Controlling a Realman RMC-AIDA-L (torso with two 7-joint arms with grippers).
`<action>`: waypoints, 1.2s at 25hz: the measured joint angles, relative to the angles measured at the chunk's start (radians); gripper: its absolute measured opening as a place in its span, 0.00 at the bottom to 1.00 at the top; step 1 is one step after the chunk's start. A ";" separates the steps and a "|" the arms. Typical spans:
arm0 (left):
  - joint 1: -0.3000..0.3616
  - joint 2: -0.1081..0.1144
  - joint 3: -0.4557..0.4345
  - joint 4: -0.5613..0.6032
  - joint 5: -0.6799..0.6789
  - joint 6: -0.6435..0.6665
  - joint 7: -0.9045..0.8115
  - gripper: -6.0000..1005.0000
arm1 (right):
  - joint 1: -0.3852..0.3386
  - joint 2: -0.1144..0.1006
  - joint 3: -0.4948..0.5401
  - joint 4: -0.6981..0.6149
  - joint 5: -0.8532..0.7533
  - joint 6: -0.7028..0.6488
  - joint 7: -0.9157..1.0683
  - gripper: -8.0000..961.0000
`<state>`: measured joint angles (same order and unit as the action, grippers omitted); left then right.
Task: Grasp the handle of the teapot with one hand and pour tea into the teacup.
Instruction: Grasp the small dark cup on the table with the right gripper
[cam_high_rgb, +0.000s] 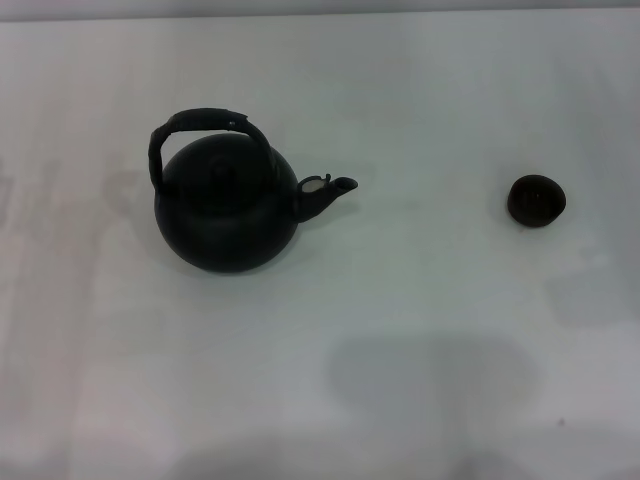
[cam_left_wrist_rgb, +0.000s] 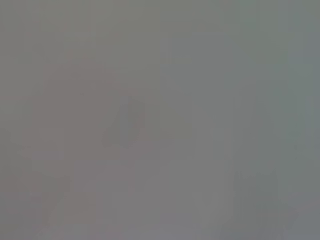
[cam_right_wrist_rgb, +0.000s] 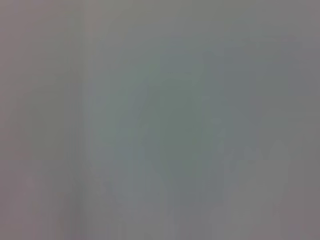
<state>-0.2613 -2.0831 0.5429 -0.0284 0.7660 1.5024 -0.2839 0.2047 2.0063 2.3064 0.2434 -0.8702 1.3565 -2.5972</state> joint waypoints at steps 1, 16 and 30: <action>0.000 0.000 0.001 0.000 0.007 -0.001 0.000 0.76 | -0.001 0.000 -0.001 0.000 0.000 0.002 0.001 0.86; 0.014 0.000 0.002 -0.001 0.029 0.003 0.000 0.76 | -0.012 0.000 -0.007 -0.012 -0.001 0.026 0.002 0.86; 0.021 -0.002 0.012 -0.002 0.029 0.006 0.000 0.76 | -0.022 -0.012 -0.035 0.005 -0.018 0.030 0.037 0.86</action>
<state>-0.2405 -2.0847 0.5551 -0.0307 0.7945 1.5079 -0.2837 0.1822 1.9948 2.2711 0.2485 -0.8884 1.3866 -2.5599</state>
